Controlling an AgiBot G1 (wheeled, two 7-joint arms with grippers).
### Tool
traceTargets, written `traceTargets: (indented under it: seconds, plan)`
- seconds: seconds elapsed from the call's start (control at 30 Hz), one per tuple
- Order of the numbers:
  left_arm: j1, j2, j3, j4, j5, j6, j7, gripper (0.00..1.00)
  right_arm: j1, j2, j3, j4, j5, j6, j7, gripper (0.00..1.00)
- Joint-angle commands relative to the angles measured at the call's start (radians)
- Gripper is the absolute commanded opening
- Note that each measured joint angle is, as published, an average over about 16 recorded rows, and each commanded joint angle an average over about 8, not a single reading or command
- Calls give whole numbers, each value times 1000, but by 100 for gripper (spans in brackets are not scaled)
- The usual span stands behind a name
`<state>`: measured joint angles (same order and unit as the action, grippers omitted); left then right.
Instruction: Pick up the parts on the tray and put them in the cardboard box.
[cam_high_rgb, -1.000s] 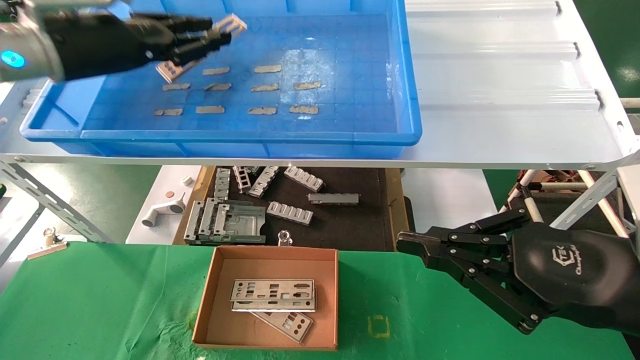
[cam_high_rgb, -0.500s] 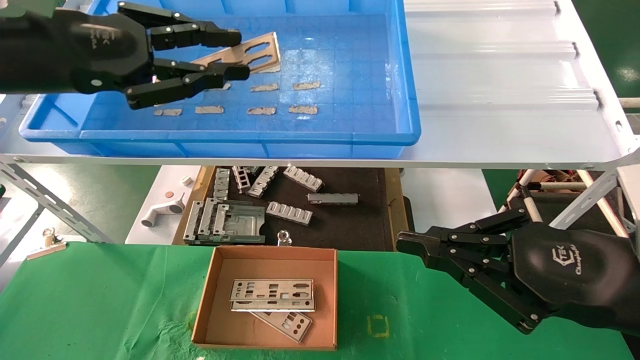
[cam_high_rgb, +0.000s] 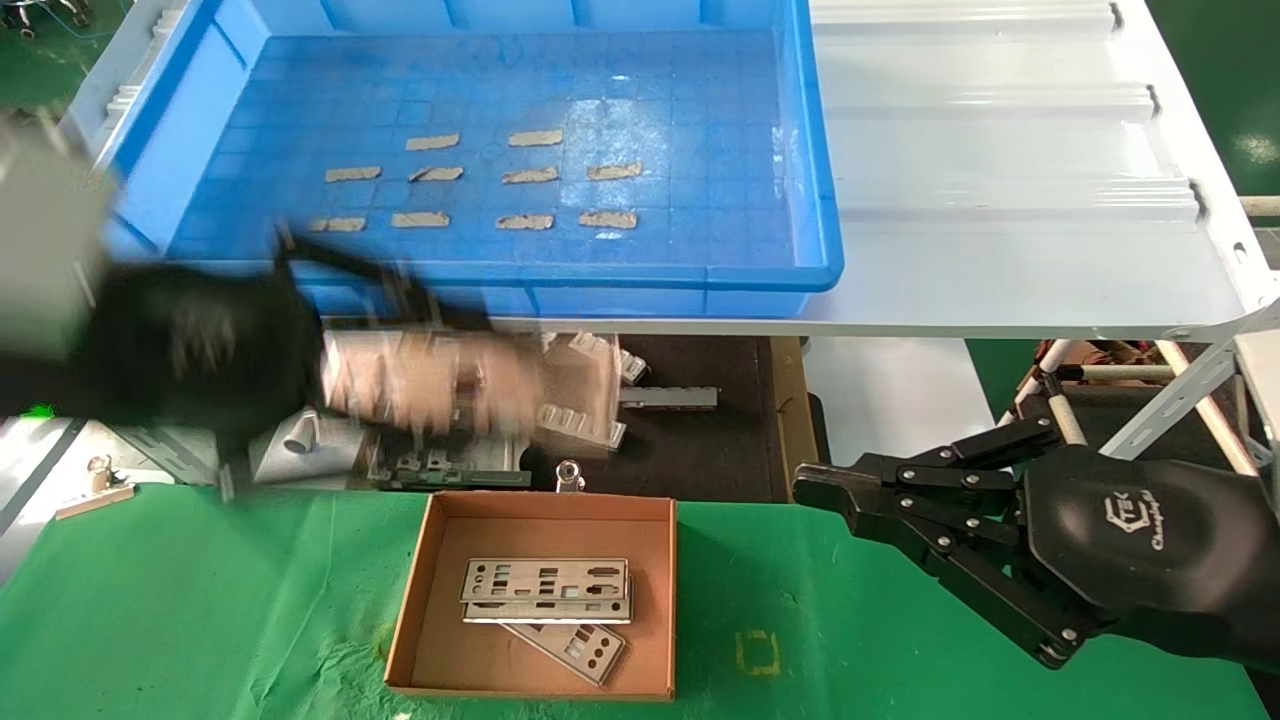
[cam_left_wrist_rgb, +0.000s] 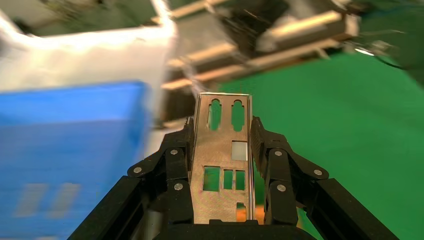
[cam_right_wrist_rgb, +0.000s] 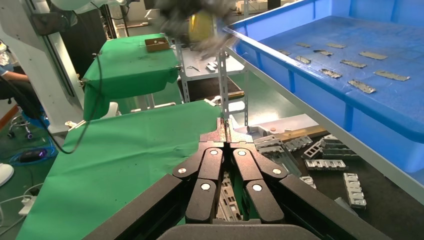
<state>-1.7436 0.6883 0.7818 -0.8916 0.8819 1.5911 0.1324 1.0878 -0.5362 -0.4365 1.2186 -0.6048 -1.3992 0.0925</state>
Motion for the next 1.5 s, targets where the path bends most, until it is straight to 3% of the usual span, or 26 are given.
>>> traceTargets:
  seconds: [0.03,0.23,0.63,0.73,0.9,1.0,1.5]
  plan:
    - [21,-31,53,-73,-32,1,-7,0,0,0,0,0,0,0,0,0]
    - [119,-17,149,-81,44,-73,63,0,0,0,0,0,0,0,0,0]
    - [250,145,230,54,210,-303,158,1,0,0,0,0,0,0,0,0]
    - [256,185,236,114,221,-319,182,15,0,0,0,0,0,0,0,0]
    - [251,239,248,210,231,-300,217,74,0,0,0,0,0,0,0,0]
    - [243,264,254,264,237,-286,235,98,0,0,0,0,0,0,0,0]
    - [216,317,239,444,205,-215,304,100,0,0,0,0,0,0,0,0]
